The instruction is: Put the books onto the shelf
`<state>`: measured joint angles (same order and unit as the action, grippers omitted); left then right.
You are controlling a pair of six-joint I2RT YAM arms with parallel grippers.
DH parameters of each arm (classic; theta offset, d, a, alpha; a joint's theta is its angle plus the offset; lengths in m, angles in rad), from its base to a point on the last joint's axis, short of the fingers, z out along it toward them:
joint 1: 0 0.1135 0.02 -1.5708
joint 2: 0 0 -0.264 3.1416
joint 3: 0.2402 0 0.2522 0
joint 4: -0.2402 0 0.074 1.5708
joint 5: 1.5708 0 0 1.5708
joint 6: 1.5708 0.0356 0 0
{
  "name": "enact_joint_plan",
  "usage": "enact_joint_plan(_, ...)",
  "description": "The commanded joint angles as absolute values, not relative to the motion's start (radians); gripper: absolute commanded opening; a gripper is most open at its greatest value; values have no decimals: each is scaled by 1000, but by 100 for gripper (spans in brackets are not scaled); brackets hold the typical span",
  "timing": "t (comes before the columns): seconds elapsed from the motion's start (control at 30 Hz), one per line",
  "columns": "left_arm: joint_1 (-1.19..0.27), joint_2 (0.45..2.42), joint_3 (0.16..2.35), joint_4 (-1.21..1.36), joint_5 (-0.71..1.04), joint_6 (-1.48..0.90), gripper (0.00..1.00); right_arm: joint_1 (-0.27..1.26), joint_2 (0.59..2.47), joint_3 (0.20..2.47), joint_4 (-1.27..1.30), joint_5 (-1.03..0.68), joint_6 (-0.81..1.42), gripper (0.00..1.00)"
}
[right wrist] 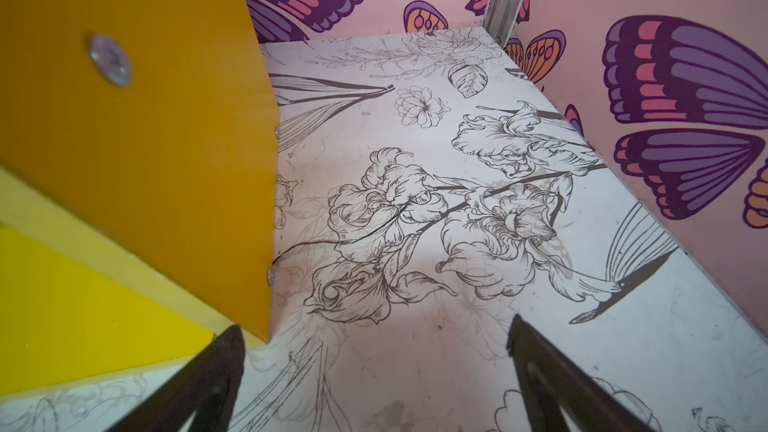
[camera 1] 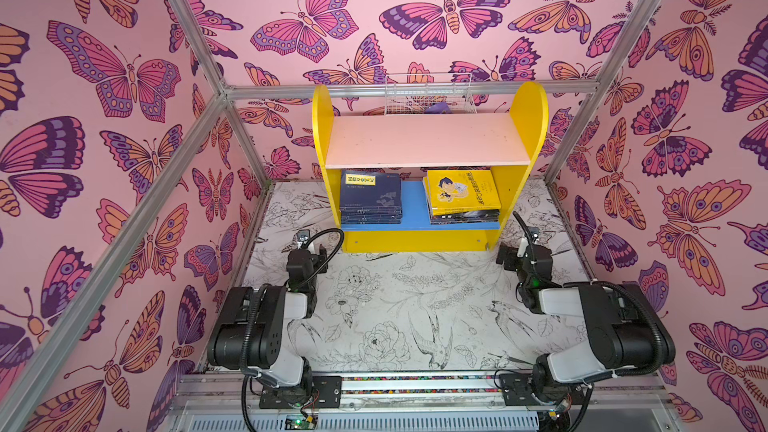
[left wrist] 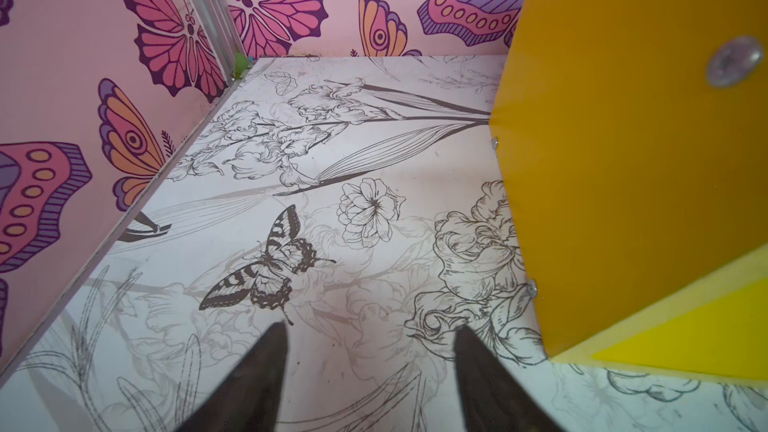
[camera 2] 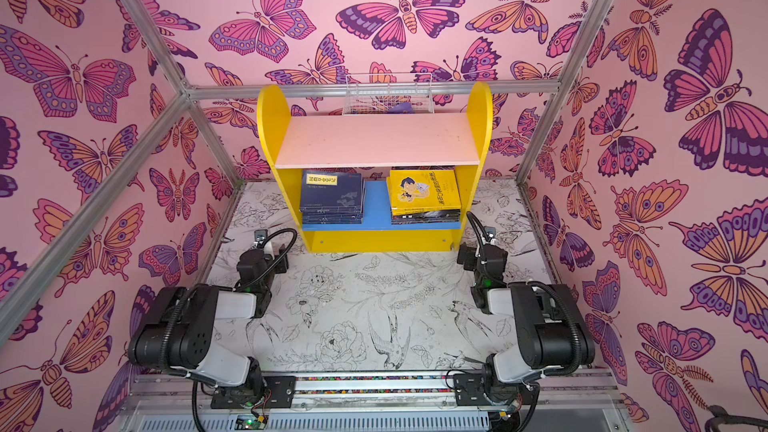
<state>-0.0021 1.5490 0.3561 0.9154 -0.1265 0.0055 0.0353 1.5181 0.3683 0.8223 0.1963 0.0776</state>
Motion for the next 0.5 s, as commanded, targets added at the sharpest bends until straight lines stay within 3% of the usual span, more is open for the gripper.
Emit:
enact_joint_plan(0.0, 0, 1555, 362, 929, -101, 1, 99, 31, 1503, 387, 836, 189, 66, 99)
enact_joint_plan(0.47, 1, 1554, 371, 912, -40, 19, 99, 31, 1503, 387, 836, 189, 66, 99)
